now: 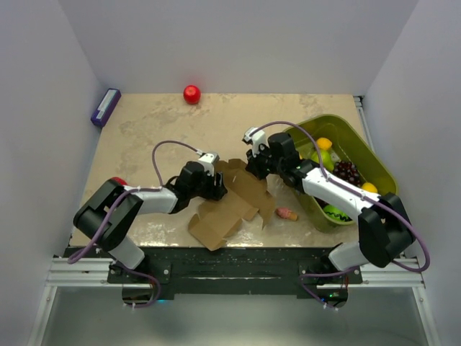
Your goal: Fold the paper box
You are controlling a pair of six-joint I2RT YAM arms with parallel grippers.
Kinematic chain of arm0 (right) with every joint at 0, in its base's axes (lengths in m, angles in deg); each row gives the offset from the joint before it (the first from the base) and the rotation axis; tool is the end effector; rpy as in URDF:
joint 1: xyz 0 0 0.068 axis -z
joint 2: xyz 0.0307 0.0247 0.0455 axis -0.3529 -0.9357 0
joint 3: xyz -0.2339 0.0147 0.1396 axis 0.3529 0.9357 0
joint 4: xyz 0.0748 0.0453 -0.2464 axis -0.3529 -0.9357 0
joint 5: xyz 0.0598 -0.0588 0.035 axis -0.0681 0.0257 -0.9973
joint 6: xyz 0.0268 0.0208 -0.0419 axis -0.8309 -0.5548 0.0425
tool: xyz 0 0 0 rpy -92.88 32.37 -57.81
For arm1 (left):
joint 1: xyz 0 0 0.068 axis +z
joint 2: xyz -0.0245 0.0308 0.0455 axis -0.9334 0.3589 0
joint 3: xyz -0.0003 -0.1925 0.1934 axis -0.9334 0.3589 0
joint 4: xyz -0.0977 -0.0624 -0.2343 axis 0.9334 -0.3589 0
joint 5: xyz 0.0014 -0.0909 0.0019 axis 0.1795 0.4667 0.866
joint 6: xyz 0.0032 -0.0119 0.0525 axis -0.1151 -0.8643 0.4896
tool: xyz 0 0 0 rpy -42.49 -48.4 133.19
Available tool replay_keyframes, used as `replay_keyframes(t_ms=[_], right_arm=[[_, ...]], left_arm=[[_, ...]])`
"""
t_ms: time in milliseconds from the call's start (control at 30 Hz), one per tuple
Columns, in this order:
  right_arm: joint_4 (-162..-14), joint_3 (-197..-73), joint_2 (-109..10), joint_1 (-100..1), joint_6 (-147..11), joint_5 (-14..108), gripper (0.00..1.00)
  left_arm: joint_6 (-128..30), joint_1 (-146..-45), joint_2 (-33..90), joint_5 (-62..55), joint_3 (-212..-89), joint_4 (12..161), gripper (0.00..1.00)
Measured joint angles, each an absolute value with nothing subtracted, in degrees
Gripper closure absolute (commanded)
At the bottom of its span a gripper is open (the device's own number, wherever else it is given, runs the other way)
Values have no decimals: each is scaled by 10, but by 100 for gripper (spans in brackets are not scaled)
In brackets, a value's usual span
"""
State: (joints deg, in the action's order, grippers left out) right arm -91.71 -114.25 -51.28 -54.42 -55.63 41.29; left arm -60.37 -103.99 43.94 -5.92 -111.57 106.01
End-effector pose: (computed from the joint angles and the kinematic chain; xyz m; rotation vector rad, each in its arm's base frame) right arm 0.2649 0.1867 0.2527 -0.8542 2.0014 0.5302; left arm 0.2387 -0.1717 0.1372 0.3022 2.2643 -0.6586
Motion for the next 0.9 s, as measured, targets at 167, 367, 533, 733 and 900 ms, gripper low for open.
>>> replay_keyframes(t_ms=[167, 367, 533, 733, 900], right_arm=[[-913, -1138, -513, -543, -556, 412, 100], [-905, -1136, -513, -542, -556, 415, 100], [-899, -1129, -513, -542, -566, 440, 100], [-877, -1105, -511, -544, -598, 485, 100], [-859, -1083, -504, -544, -622, 495, 100]], left_arm=[[-605, -1038, 470, -23, -1131, 1090, 45], [-621, -1035, 471, -4, -1120, 1111, 47], [-654, -1035, 445, 24, -1081, 1139, 48], [-681, -1036, 399, 41, -1038, 1169, 48], [-693, -1036, 381, 46, -1004, 1195, 48]])
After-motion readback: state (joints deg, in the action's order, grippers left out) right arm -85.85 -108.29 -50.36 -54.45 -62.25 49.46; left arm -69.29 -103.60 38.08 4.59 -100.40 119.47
